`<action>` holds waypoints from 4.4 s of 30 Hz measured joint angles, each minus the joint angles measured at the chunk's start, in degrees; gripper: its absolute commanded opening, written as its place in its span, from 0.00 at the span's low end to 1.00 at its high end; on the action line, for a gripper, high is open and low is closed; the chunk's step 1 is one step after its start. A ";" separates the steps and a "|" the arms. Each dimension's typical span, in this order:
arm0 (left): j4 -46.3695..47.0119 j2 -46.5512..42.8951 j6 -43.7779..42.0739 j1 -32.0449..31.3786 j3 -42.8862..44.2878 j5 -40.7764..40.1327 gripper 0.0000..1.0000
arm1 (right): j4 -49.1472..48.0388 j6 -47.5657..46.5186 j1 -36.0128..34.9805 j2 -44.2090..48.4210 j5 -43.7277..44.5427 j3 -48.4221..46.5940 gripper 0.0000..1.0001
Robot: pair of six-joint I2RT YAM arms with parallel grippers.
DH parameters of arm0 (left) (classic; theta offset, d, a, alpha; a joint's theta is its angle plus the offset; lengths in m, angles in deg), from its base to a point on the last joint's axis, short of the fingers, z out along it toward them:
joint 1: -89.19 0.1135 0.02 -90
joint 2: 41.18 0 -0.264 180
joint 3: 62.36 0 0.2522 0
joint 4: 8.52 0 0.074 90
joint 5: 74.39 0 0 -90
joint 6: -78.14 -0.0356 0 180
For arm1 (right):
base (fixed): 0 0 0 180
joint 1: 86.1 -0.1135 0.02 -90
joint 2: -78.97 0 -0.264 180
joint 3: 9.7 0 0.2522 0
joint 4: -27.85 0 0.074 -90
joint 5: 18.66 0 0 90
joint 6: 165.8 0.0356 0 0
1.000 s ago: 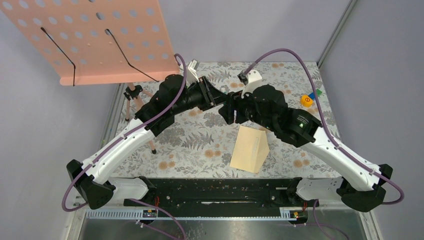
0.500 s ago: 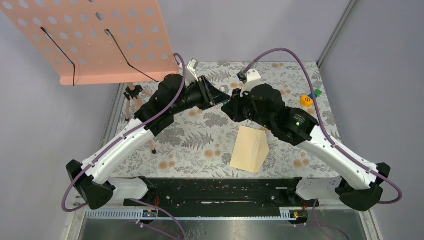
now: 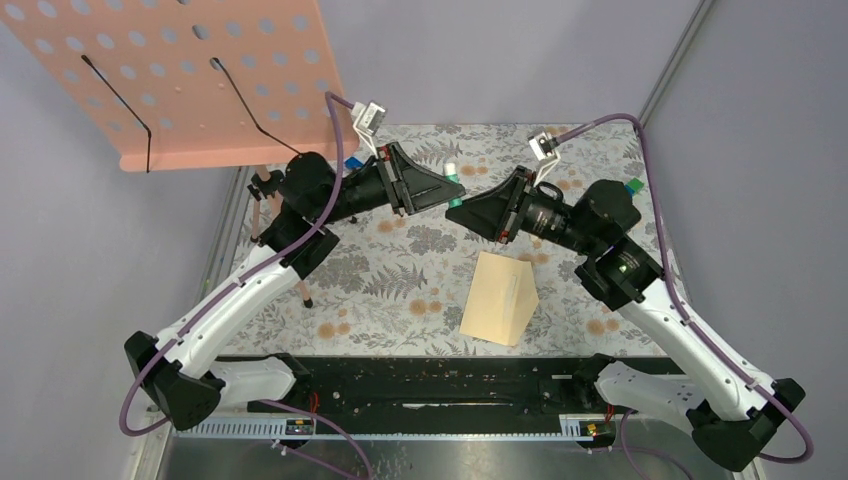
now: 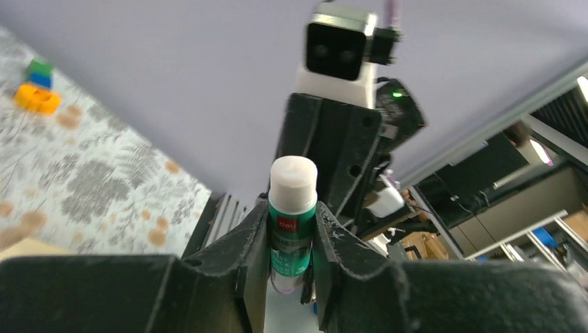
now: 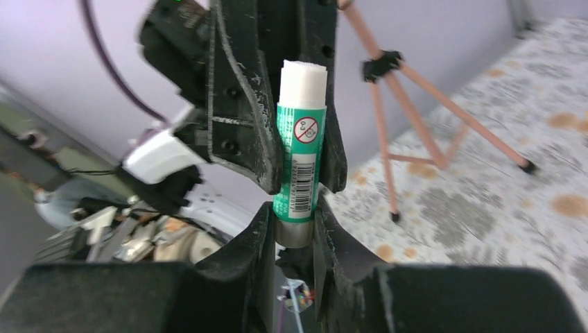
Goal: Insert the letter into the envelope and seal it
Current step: Unscrew the solid glue.
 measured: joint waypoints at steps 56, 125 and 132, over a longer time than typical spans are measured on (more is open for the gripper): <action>-8.52 -2.60 3.93 -2.93 -1.05 -28.63 0.00 | 27.23 -14.45 -18.08 -9.38 43.01 -18.38 0.74; -7.91 -3.52 2.62 -3.45 -2.12 -25.38 0.00 | 23.06 -20.46 -12.96 -9.46 30.99 -17.14 0.19; -7.61 -3.52 2.36 -3.34 -2.12 -24.74 0.00 | 22.84 -19.98 -12.70 -9.46 29.94 -17.14 0.00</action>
